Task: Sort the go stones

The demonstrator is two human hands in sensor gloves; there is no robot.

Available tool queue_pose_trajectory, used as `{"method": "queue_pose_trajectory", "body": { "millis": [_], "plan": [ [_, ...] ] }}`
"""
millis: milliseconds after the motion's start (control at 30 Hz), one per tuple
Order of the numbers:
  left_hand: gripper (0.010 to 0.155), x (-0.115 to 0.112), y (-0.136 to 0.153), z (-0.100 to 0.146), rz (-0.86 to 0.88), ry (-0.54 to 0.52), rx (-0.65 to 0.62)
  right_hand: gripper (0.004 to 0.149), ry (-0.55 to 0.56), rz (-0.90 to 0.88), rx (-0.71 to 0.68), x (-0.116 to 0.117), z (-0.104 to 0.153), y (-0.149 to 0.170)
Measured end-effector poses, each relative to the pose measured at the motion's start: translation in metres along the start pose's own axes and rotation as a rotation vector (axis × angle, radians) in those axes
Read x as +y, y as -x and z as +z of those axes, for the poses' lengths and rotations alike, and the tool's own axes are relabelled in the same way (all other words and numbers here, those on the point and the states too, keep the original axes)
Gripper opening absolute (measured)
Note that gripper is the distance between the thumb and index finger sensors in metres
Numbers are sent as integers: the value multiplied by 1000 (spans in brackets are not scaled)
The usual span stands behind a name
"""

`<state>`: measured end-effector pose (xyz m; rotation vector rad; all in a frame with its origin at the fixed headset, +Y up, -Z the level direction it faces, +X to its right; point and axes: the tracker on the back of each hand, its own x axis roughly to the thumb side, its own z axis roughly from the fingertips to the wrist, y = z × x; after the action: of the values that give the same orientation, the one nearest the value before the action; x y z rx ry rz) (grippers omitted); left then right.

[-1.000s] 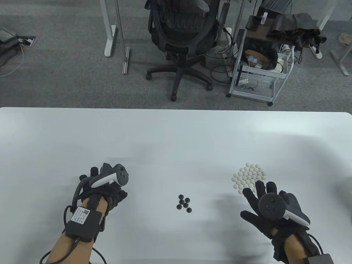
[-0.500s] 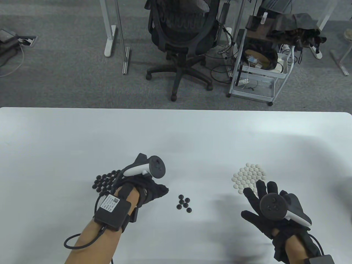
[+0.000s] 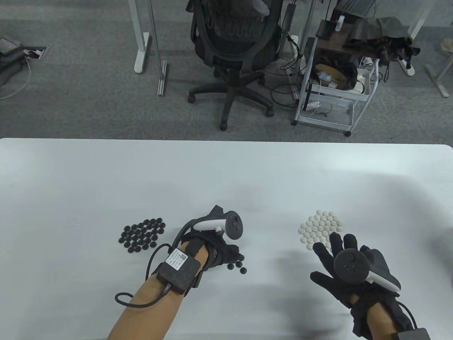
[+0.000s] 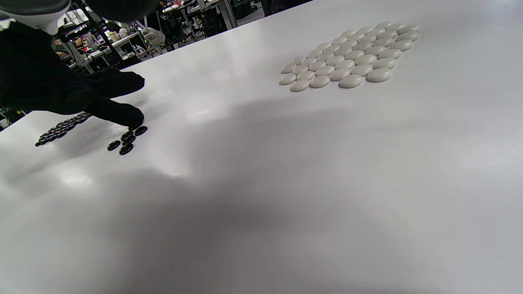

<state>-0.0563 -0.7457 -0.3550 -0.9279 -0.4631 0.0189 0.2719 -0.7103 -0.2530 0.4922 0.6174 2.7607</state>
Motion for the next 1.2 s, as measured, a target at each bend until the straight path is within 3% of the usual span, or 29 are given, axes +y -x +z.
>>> {"method": "queue_pose_trajectory", "body": {
  "millis": [100, 300, 500, 1000, 1200],
  "plan": [
    [66, 6, 21, 7, -9, -28, 105, 78, 2, -1, -1, 0, 1, 0],
    [67, 8, 86, 31, 139, -31, 293, 79, 7, -3, -1, -1, 1, 0],
    [67, -2, 122, 47, 231, -54, 364, 78, 4, -2, -1, 0, 1, 0],
    [67, -8, 140, 62, 227, -56, 474, 78, 2, 0, -3, 0, 0, -1],
    [67, 6, 114, 69, 220, -104, 340, 79, 2, 0, -4, 0, 0, -1]
  ]
}}
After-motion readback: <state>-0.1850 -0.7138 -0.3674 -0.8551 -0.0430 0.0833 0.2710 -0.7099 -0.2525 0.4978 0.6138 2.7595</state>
